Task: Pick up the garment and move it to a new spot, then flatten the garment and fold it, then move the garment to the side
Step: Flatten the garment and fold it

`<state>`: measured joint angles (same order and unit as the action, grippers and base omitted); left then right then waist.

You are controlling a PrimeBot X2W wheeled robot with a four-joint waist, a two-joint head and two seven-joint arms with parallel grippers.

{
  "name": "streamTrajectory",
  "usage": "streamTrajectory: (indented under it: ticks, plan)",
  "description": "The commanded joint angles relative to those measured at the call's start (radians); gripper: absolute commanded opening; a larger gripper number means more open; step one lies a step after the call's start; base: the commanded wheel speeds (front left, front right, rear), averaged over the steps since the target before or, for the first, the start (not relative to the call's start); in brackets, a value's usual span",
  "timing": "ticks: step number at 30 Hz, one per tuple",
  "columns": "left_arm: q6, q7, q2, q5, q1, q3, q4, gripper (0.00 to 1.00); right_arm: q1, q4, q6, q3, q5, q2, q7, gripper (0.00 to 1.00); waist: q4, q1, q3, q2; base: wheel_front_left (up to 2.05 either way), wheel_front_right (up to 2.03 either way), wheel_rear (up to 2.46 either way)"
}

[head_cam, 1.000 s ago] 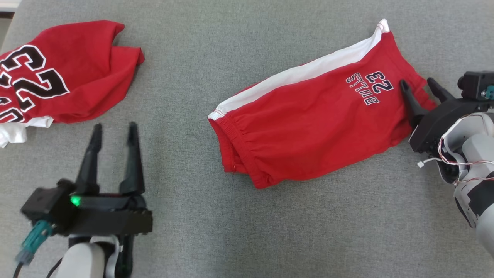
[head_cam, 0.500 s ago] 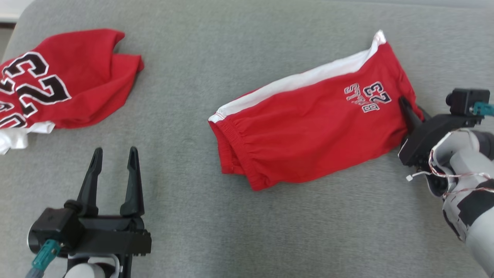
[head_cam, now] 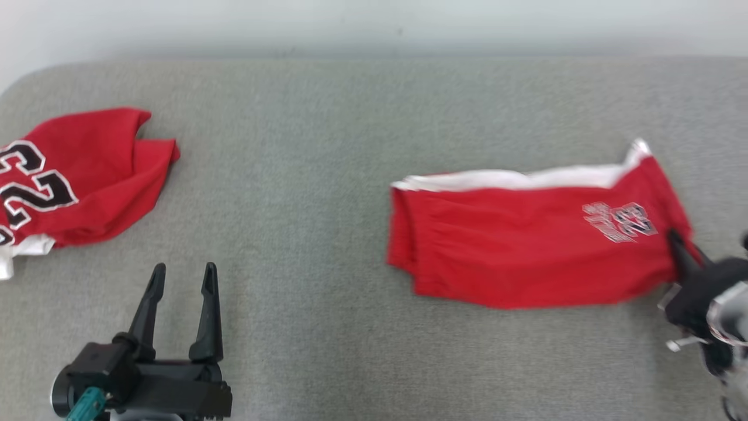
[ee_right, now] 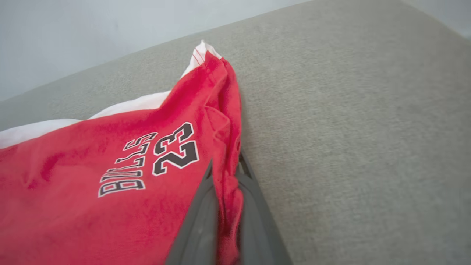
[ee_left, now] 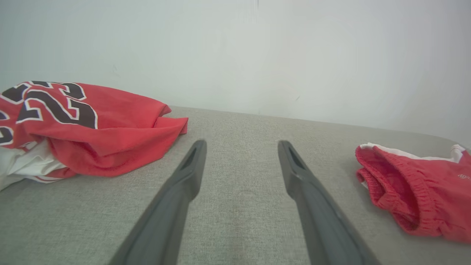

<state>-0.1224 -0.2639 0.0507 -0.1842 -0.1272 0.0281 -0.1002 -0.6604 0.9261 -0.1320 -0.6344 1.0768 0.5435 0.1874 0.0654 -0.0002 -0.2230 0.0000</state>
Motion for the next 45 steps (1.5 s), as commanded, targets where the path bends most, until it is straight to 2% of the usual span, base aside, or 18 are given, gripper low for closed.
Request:
streamTrajectory:
  ticks: [1, 6, 12, 20, 28, 34, 40, 41, 42, 43, 45]
  plan:
    - [-0.001, -0.001, 0.0, 0.006, 0.017, 0.002, -0.004, 1.0, 0.022, 0.006, 0.003, 0.01, 0.016, 0.017, 0.011, 0.0, -0.031, 0.0002, 0.039, 0.0, 0.0, 0.0, 0.0]
    - [-0.004, -0.001, 0.0, 0.004, 0.035, 0.002, -0.003, 1.0, 0.054, 0.022, 0.003, 0.028, 0.039, 0.031, 0.029, 0.0, -0.035, 0.0002, 0.052, 0.0, 0.0, 0.0, 0.0]
    - [-0.006, -0.001, 0.0, 0.008, 0.047, -0.006, -0.015, 1.0, 0.01, -0.01, 0.003, 0.017, 0.02, -0.006, 0.048, 0.0, -0.031, 0.0002, 0.072, 0.0, 0.0, 0.0, 0.0]
    - [-0.005, -0.001, 0.0, -0.001, 0.056, -0.001, -0.018, 1.0, -0.021, -0.151, 0.003, -0.051, -0.026, -0.062, 0.06, 0.0, -0.009, 0.0002, 0.114, 0.0, 0.0, 0.0, 0.0]
    - [-0.003, -0.001, 0.0, -0.026, 0.059, -0.015, -0.014, 1.0, 0.011, -0.288, 0.003, -0.13, -0.082, -0.125, 0.061, 0.0, 0.044, 0.0002, 0.11, 0.0, 0.0, 0.0, 0.0]
    - [0.005, -0.001, 0.0, -0.037, 0.043, -0.025, -0.017, 1.0, 0.047, -0.266, 0.003, -0.168, -0.153, -0.193, 0.068, 0.0, 0.084, 0.0002, 0.092, 0.0, 0.0, 0.0, 0.0]
    - [0.008, -0.001, 0.0, -0.042, 0.034, -0.032, -0.021, 1.0, 0.09, -0.221, 0.003, -0.188, -0.164, -0.248, 0.07, 0.0, 0.102, 0.0002, 0.086, 0.0, 0.0, 0.0, 0.0]
    - [0.009, -0.001, 0.0, -0.042, 0.035, -0.031, -0.022, 1.0, 0.09, -0.218, 0.003, -0.187, -0.171, -0.256, 0.072, 0.36, 0.099, 0.0002, 0.084, 0.0, 0.0, 0.0, 0.0]
    - [0.01, -0.001, 0.0, -0.042, 0.037, -0.028, -0.021, 1.0, 0.089, -0.218, 0.003, -0.186, -0.179, -0.255, 0.074, 0.96, 0.095, 0.0002, 0.084, 0.0, 0.0, 0.0, 0.0]
    - [0.011, -0.001, 0.0, -0.041, 0.039, -0.025, -0.02, 1.0, 0.086, -0.223, 0.003, -0.182, -0.181, -0.252, 0.076, 1.0, 0.09, 0.0002, 0.083, 0.0, 0.0, 0.0, 0.0]
    - [0.011, -0.001, -0.001, -0.037, 0.041, -0.024, -0.021, 1.0, 0.079, -0.243, 0.003, -0.158, -0.177, -0.235, 0.078, 1.0, 0.08, 0.0002, 0.082, 0.0, 0.0, 0.0, 0.0]
